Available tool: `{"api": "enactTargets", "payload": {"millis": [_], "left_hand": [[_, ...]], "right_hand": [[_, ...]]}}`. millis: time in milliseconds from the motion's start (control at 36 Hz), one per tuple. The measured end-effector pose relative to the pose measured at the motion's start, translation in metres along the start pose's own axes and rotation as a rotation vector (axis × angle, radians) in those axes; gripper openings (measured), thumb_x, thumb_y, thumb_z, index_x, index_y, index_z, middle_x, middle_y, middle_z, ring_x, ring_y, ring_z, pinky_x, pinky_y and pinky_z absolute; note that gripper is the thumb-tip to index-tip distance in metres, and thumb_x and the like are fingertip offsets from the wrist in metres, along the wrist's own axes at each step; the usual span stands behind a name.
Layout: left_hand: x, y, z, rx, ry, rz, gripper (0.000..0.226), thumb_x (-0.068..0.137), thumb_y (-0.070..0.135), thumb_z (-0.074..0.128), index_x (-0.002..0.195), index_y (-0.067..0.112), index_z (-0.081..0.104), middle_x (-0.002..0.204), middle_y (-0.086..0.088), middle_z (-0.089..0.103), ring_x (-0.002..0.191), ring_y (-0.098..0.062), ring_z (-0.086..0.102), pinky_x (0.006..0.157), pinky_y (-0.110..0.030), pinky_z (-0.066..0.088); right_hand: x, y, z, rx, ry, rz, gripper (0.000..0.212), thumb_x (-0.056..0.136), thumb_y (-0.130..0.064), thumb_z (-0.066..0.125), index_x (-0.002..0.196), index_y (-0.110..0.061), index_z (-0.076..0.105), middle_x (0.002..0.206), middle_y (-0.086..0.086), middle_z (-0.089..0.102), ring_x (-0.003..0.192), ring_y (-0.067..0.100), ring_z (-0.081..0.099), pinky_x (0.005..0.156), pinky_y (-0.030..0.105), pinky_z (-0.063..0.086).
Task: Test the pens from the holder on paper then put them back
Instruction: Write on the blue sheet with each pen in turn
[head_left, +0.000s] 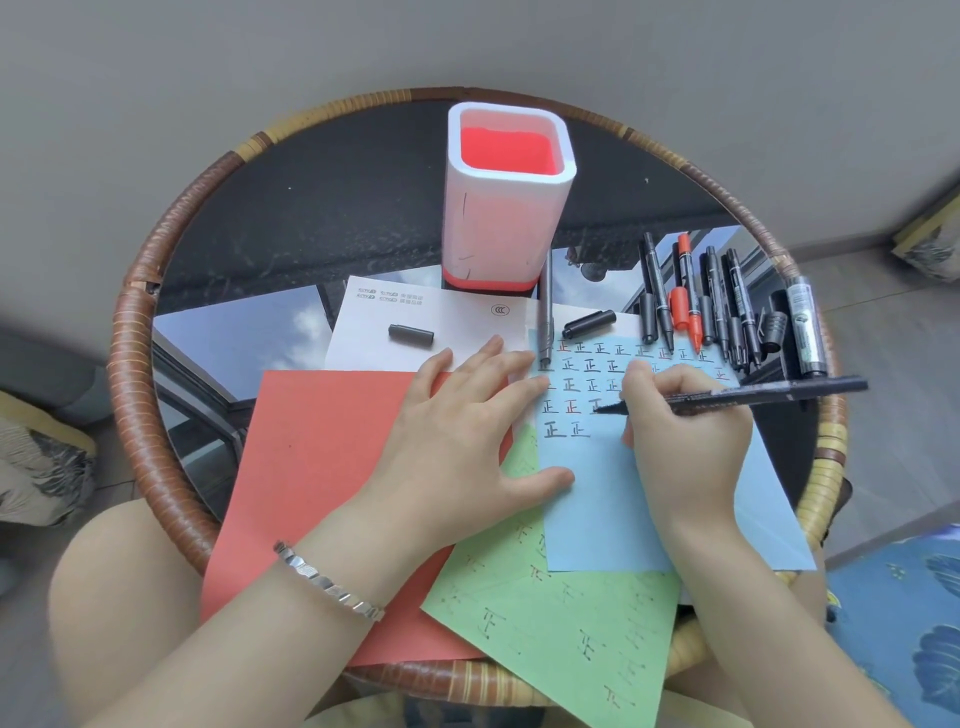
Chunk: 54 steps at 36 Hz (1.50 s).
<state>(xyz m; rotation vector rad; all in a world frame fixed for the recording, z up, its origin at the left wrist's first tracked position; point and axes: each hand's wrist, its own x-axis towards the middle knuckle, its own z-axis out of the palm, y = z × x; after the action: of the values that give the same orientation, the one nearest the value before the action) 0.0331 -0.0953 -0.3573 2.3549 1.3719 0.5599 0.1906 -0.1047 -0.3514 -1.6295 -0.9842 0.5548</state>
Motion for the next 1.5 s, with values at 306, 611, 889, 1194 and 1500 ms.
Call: {"api": "enactTargets", "payload": {"millis": [306, 611, 889, 1194, 1500], "left_hand": [[0.004, 0.013, -0.007, 0.102, -0.071, 0.037, 0.068, 0.071, 0.061, 0.03, 0.125, 0.026, 0.051, 0.134, 0.011, 0.046, 0.131, -0.017, 0.031, 0.106, -0.032, 0.012], [0.005, 0.015, 0.012, 0.122, -0.024, -0.03, 0.063, 0.071, 0.064, 0.041, 0.118, 0.025, 0.059, 0.124, 0.004, 0.058, 0.124, -0.024, 0.046, 0.102, -0.042, 0.016], [0.003, 0.015, 0.013, 0.06, 0.009, -0.032, 0.063, 0.071, 0.065, 0.041, 0.119, 0.027, 0.058, 0.128, 0.008, 0.055, 0.129, -0.018, 0.04, 0.106, -0.037, 0.009], [0.002, 0.016, 0.01, 0.057, 0.018, -0.006, 0.073, 0.07, 0.068, 0.03, 0.13, 0.031, 0.046, 0.141, 0.013, 0.039, 0.14, -0.009, 0.018, 0.11, -0.034, -0.003], [0.003, 0.015, 0.011, 0.051, 0.03, 0.003, 0.068, 0.071, 0.066, 0.035, 0.126, 0.029, 0.051, 0.137, 0.01, 0.045, 0.138, -0.011, 0.025, 0.109, -0.034, -0.001]], "right_hand": [[0.003, -0.002, 0.002, 0.179, -0.007, 0.013, 0.021, 0.081, -0.024, 0.067, 0.068, -0.017, 0.052, 0.056, -0.001, 0.051, 0.046, 0.001, 0.045, 0.049, 0.01, 0.037], [0.025, -0.013, -0.018, -0.079, -0.226, -0.313, 0.003, 0.087, -0.026, 0.05, 0.087, -0.026, 0.046, 0.08, -0.005, 0.055, 0.074, -0.005, 0.052, 0.066, 0.01, 0.039], [0.099, -0.009, -0.006, -0.914, -0.283, -0.718, 0.041, 0.068, 0.017, 0.06, 0.099, -0.008, 0.068, 0.087, 0.012, 0.069, 0.095, 0.038, 0.056, 0.08, 0.044, 0.04], [0.109, -0.015, -0.01, -0.768, -0.261, -0.547, 0.031, 0.087, 0.0, 0.047, 0.112, -0.006, 0.062, 0.093, 0.013, 0.069, 0.097, 0.032, 0.052, 0.088, 0.041, 0.041], [0.13, -0.029, -0.001, -1.021, -0.386, -0.201, 0.025, 0.085, -0.017, 0.055, 0.11, -0.015, 0.057, 0.091, 0.005, 0.066, 0.077, 0.025, 0.061, 0.058, 0.029, 0.045]]}}
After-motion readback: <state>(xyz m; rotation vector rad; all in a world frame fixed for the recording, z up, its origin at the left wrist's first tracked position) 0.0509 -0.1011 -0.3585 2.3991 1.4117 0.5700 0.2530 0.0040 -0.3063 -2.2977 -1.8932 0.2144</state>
